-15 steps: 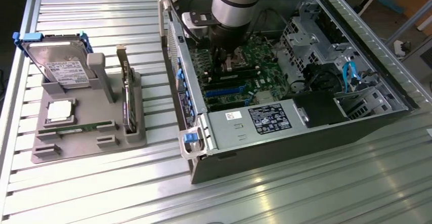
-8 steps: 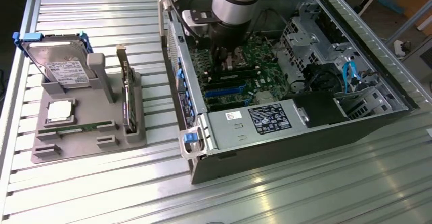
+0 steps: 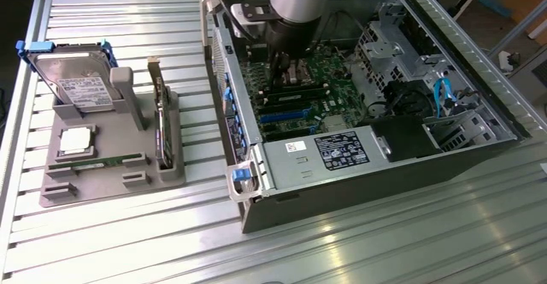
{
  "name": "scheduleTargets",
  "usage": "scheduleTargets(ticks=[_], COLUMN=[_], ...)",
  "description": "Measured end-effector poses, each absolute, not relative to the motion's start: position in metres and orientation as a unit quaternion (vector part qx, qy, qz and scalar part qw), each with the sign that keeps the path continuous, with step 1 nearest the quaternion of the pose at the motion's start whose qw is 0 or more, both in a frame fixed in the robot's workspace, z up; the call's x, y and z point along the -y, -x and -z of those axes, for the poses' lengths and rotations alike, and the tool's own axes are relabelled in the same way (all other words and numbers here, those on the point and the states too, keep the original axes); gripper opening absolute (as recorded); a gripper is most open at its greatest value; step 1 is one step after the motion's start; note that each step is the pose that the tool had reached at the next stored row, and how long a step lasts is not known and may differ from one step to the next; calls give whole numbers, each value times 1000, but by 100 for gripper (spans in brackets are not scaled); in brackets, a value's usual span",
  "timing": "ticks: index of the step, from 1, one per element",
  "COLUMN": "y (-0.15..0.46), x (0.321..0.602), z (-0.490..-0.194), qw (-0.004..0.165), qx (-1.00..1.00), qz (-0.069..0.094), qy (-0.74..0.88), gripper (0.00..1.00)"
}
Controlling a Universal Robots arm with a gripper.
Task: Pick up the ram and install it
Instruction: 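Press down the ram until it locks into place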
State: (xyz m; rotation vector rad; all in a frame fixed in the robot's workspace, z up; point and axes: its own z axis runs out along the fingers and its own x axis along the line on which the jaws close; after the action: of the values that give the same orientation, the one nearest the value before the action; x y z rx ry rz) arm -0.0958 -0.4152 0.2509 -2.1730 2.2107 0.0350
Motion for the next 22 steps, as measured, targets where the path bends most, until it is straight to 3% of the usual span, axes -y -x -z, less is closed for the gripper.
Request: scheduleTargets(ticks=[22], y=[96], x=[415], z=[-279], qw=[21], qx=[-713], qz=[-11], qy=[701], gripper=[11])
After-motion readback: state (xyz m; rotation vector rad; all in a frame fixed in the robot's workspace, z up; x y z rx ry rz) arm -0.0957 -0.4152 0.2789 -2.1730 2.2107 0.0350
